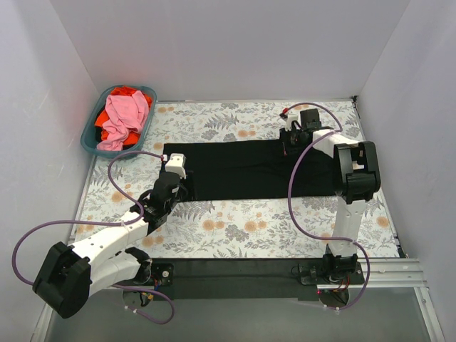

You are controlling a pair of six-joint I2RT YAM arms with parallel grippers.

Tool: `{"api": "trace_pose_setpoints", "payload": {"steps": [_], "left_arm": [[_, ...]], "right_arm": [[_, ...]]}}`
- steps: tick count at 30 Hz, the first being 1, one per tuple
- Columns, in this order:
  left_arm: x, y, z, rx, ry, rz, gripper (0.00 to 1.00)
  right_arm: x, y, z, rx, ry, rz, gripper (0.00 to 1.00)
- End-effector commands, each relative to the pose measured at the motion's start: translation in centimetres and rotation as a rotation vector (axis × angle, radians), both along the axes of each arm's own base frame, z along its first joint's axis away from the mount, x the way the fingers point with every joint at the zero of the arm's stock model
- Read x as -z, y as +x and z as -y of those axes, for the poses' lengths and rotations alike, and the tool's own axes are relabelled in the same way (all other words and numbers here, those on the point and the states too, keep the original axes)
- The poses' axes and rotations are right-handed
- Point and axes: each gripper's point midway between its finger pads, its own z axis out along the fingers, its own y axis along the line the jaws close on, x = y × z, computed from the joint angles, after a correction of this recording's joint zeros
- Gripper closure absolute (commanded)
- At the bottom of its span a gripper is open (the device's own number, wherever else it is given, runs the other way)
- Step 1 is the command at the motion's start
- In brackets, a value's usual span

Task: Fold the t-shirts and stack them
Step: Fold the tshirt

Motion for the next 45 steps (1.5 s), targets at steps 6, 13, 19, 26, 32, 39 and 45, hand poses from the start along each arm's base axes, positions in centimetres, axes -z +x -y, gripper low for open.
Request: {"api": "trace_pose_setpoints", "payload": {"steps": [6, 13, 19, 26, 32, 39, 45], "left_arm": [[-0.8, 0.3, -0.1, -0.001, -0.003, 0.030, 0.49], [-0.8, 0.3, 0.0, 0.008, -0.003, 0.029, 0.49], [-0.9, 0.2, 0.1, 0.016, -0.011, 0.030, 0.49], [-1.0, 0.3, 0.2, 0.017, -0.012, 0.033, 0.49], [-0.8, 0.2, 0.2, 0.021, -0.012, 0.028, 0.49], [-0.8, 0.2, 0.3, 0.026, -0.010, 0.026, 0.49], [-0.6, 0.2, 0.4, 0.031, -0.009, 0.023, 0.49]], "right_arm": [[-4.7, -1.1, -0.4, -0.033, 0.014, 0.098, 0.99], [-4.1, -3.1, -0.6, -0.026, -0.039, 0.085, 0.99], [-3.5, -1.7, 1.3, 0.069, -0.141, 0.135, 0.78], [-3.6, 1.7, 1.0, 0.080, -0.148, 0.198, 0.70], [-2.1, 3.6, 0.7, 0.058, -0.159, 0.197, 0.62], [-1.4, 4.5, 0.2, 0.040, -0.148, 0.195, 0.57], [-0.6, 4.2, -0.5, 0.008, -0.120, 0.173, 0.58]]}}
